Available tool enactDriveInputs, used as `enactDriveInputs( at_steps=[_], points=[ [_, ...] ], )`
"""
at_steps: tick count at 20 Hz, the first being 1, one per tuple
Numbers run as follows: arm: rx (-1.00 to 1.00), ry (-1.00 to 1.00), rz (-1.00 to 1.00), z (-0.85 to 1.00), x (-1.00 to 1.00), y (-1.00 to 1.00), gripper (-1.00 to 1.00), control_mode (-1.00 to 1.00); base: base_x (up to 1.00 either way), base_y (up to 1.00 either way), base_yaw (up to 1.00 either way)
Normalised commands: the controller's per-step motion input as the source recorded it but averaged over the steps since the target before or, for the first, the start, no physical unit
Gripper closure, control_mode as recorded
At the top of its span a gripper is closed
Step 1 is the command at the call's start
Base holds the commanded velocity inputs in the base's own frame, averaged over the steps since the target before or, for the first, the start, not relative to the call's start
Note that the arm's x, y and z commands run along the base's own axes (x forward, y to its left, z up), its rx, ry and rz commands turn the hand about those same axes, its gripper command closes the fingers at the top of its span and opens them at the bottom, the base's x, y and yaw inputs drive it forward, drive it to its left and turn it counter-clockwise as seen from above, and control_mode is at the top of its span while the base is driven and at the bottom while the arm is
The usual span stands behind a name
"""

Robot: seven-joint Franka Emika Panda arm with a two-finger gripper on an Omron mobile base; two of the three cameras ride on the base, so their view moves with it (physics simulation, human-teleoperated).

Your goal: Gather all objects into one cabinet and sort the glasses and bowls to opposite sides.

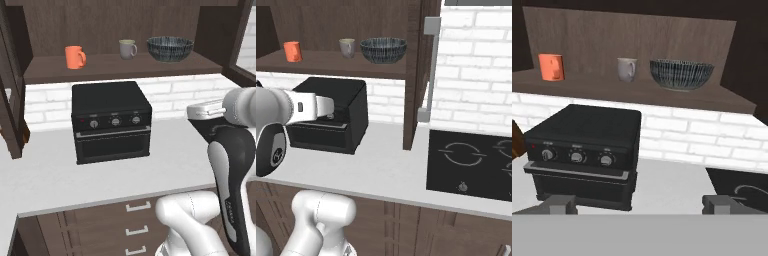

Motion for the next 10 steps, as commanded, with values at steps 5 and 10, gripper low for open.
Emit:
enactDriveInputs(
  at_steps=[5, 10],
  points=[
    [0.0, 0.0, 0.0, 0.0, 0.0, 0.0, -1.0, -1.0, 0.0, 0.0, 0.0],
    [0.0, 0.0, 0.0, 0.0, 0.0, 0.0, -1.0, 1.0, -0.15, 0.0, 0.03]
  ],
)
